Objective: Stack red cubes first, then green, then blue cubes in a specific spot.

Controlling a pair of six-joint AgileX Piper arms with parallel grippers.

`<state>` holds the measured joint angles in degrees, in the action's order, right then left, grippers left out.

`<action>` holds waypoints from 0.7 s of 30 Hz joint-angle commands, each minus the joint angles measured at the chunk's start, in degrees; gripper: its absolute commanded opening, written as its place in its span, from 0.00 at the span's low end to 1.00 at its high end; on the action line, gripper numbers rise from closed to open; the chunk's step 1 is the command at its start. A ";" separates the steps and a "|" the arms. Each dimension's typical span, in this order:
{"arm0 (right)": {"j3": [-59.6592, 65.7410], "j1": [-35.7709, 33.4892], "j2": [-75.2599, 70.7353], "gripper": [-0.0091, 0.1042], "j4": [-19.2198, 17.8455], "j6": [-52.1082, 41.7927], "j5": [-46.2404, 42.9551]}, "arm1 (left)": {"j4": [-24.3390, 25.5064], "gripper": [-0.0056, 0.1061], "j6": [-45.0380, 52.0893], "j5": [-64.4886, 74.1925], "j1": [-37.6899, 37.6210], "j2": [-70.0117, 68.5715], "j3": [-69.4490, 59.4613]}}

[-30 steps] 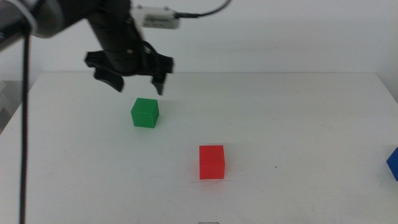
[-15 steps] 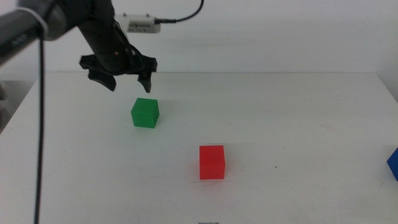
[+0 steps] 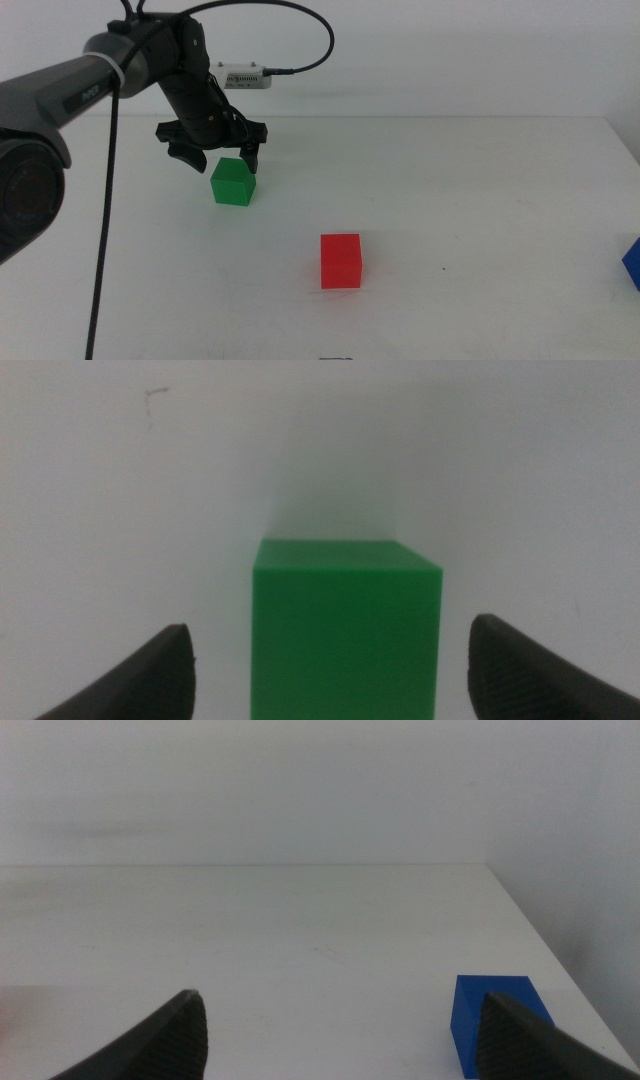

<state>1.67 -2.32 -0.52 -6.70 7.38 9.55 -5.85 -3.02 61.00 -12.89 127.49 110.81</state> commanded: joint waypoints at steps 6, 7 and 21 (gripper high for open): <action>-1.02 0.37 -1.32 0.91 -0.46 -0.75 -4.34 | -1.43 0.89 -0.03 -4.66 -0.10 -2.36 1.81; -1.02 0.37 -1.32 0.91 -0.46 -0.75 -4.34 | -1.48 0.89 -0.03 -4.66 -0.10 -2.13 1.81; -1.02 0.37 -1.32 0.91 -0.46 -0.75 -4.34 | -1.99 0.73 0.41 -4.54 -0.14 0.36 1.81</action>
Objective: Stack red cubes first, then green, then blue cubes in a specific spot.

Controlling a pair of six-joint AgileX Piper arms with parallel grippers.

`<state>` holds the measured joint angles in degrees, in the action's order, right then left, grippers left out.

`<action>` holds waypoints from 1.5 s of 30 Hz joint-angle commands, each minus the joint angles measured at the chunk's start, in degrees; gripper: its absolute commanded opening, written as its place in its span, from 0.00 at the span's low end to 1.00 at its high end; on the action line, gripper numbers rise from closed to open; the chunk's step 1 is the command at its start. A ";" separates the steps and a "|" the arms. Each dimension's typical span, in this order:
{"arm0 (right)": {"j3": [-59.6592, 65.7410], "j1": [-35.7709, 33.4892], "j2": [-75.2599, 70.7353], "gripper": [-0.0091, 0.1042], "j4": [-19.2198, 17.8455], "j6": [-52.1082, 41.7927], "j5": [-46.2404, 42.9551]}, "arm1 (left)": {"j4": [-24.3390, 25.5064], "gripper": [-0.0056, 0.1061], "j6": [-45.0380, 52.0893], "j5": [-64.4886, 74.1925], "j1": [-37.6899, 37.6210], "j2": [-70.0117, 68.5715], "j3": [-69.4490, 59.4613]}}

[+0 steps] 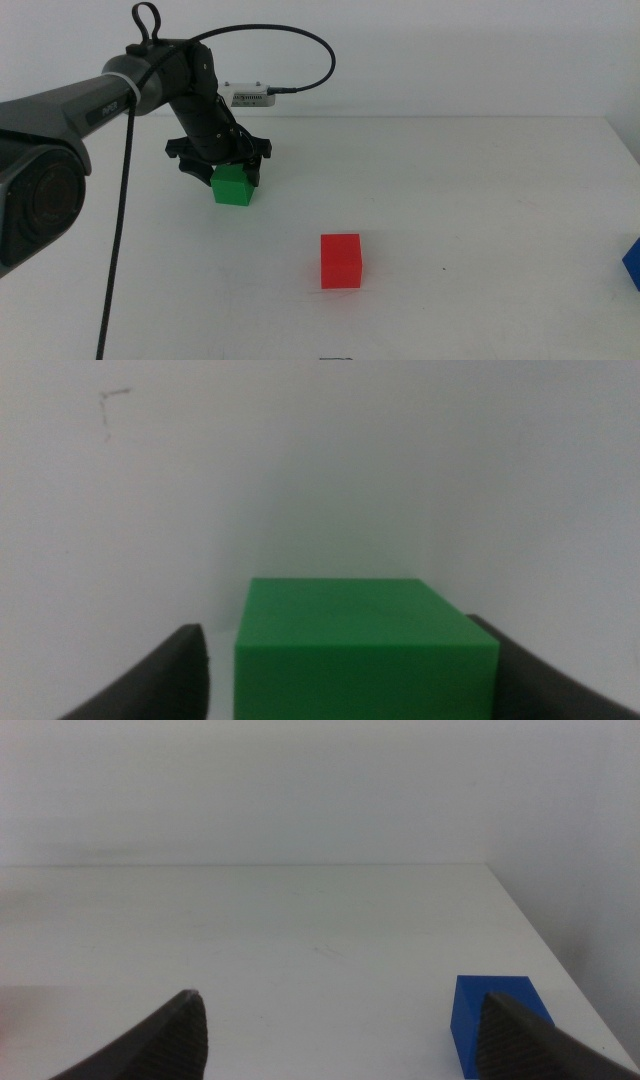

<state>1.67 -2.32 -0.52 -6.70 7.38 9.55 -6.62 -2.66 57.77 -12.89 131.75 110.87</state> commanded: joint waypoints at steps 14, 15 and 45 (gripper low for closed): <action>-1.02 0.37 -1.32 0.91 -0.46 -0.75 -4.34 | -2.42 0.21 -0.20 2.00 -0.14 -5.43 1.58; -1.02 0.37 -1.32 0.91 -0.46 -0.75 -4.34 | -1.68 0.21 -0.20 2.00 -0.38 -6.16 1.07; -1.02 0.37 -1.32 0.91 -0.46 -0.75 -4.34 | 17.46 0.21 -42.25 -5.00 -26.90 -32.86 -24.68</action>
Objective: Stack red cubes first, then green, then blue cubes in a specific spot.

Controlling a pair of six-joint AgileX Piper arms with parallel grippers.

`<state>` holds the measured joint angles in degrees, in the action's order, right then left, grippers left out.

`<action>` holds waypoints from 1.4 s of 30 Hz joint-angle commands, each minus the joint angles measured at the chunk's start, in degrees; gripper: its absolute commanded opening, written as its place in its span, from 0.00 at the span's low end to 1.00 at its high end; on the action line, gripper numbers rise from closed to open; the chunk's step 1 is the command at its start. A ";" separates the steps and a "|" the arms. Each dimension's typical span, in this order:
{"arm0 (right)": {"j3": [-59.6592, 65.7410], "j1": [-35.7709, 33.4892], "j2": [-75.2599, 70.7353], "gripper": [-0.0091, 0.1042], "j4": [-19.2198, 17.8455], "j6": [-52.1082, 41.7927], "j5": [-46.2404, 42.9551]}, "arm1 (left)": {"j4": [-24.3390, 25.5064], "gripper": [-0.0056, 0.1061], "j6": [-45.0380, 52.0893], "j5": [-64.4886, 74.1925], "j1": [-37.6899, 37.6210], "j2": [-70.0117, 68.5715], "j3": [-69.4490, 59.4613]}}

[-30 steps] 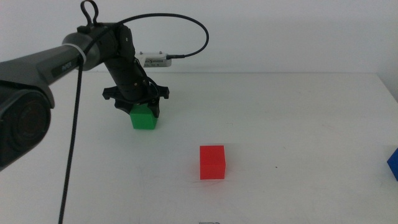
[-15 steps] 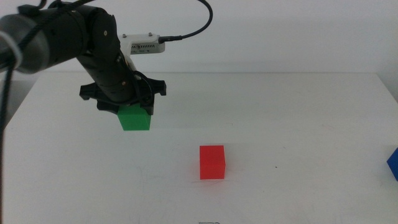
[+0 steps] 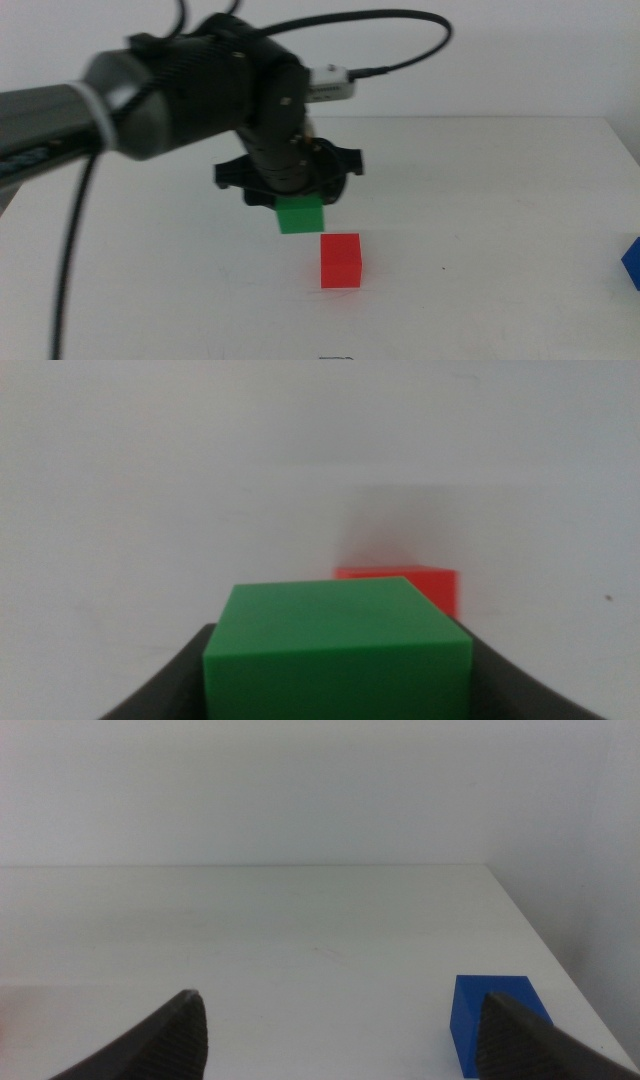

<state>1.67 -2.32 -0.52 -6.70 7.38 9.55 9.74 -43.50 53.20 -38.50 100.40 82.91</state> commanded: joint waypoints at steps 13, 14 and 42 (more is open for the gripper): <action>-1.02 0.37 -1.32 0.91 -0.46 -0.75 -4.34 | -0.43 0.21 -4.07 4.67 -5.47 5.97 11.65; -1.02 0.37 -1.32 0.91 -0.46 -0.75 -4.34 | -0.43 0.21 -4.43 4.66 -5.47 6.26 11.65; -1.02 0.37 -1.32 0.91 -0.46 -0.75 -4.34 | -0.51 0.21 -6.44 1.74 -5.47 10.88 11.65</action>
<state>1.67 -2.32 -0.52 -6.70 7.38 9.55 9.02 -49.39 56.42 -43.73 114.58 92.72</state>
